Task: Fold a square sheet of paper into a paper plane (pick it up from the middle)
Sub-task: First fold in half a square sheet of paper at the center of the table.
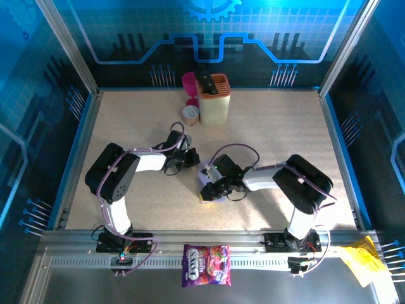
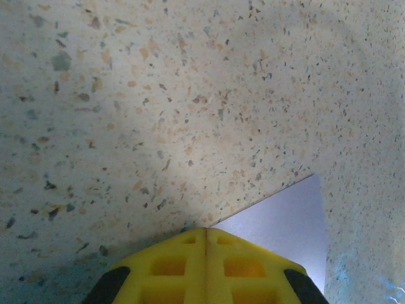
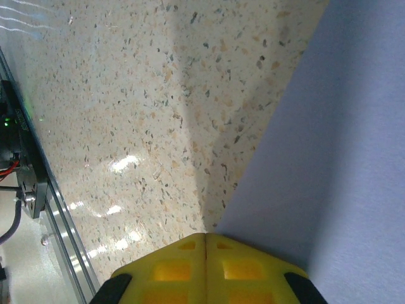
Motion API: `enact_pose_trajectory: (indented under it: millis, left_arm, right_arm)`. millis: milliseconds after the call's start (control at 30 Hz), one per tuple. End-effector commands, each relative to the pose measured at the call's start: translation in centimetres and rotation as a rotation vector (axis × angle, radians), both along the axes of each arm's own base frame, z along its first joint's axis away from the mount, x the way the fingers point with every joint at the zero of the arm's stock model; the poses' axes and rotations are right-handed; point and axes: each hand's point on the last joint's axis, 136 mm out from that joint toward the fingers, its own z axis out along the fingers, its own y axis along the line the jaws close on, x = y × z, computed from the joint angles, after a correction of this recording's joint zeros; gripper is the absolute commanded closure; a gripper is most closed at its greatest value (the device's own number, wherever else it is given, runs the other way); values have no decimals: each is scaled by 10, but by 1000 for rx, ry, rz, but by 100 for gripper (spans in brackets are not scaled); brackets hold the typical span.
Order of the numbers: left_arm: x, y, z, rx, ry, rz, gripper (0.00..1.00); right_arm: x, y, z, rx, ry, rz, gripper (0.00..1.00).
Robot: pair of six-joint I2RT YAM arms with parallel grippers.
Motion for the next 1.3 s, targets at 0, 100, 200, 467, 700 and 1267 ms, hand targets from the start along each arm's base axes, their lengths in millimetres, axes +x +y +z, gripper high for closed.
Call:
enact_pose_trajectory:
  millis: [0,100,200,467,700,1267]
  left_arm:
    - [-3,-1,-12,46,13,-37,100]
    - [-4,2,-17,71,15,-45,100]
    - [-5,5,-21,91,19,-46,100]
    - [-6,7,-24,119,20,-60,100]
    - [-8,8,-27,132,25,-69,100]
    - [-9,8,-31,143,33,-73,100]
  right_arm:
    - [-26,-42,-38,-206,157,-45,100]
    - [-12,-31,-16,-140,142,-63,100]
    - [9,-20,13,-63,106,-90,100]
    - [57,-5,53,17,23,-139,100]
    - [94,5,52,16,-9,-203,100]
    - [110,11,9,-65,21,-219,100]
